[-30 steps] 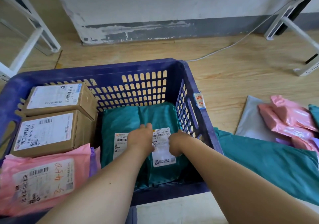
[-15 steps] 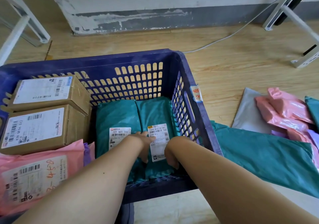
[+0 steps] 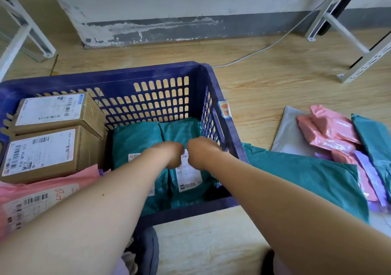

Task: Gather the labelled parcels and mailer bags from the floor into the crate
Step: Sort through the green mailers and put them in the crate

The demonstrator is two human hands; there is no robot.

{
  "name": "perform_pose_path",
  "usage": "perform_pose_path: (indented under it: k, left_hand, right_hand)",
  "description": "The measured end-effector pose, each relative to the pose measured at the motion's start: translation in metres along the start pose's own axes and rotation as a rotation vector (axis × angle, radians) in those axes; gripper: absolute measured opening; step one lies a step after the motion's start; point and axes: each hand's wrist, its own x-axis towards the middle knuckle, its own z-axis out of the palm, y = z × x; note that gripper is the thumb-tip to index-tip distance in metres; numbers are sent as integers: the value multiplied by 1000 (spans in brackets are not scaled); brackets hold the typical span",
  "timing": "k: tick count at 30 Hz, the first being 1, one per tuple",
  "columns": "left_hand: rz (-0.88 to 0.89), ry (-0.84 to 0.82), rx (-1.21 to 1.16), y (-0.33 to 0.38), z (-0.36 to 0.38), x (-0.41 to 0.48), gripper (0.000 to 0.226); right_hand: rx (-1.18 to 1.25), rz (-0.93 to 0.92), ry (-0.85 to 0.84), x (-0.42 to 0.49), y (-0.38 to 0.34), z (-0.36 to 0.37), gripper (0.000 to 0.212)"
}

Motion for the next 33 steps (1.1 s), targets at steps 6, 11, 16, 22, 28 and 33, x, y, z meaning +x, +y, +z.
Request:
perform_pose_path:
  k: [6,11,16,22,28,33]
  left_hand:
    - [35,144,90,12,-37,-34,49]
    - [57,313,124,31,-69,-60,44]
    - [157,508,6,56,-100,-99,29]
    - [263,617,-171,109,-118,-139,29]
    - [314,740,-322,163,-112,-153,30]
    - [354,795,-376,211,-98,-142,35]
  right_hand:
    - [161,-143,368,-42,12,-37,34]
    - [250,-61,610,-83,38,-55,32]
    - [346,74,675,-126,84,-70,39]
    - [417,190,800,-180,124,-83,37]
    - [423,281,840,-213,166,-76,36]
    - [448,371,827,-230,215,-63,34]
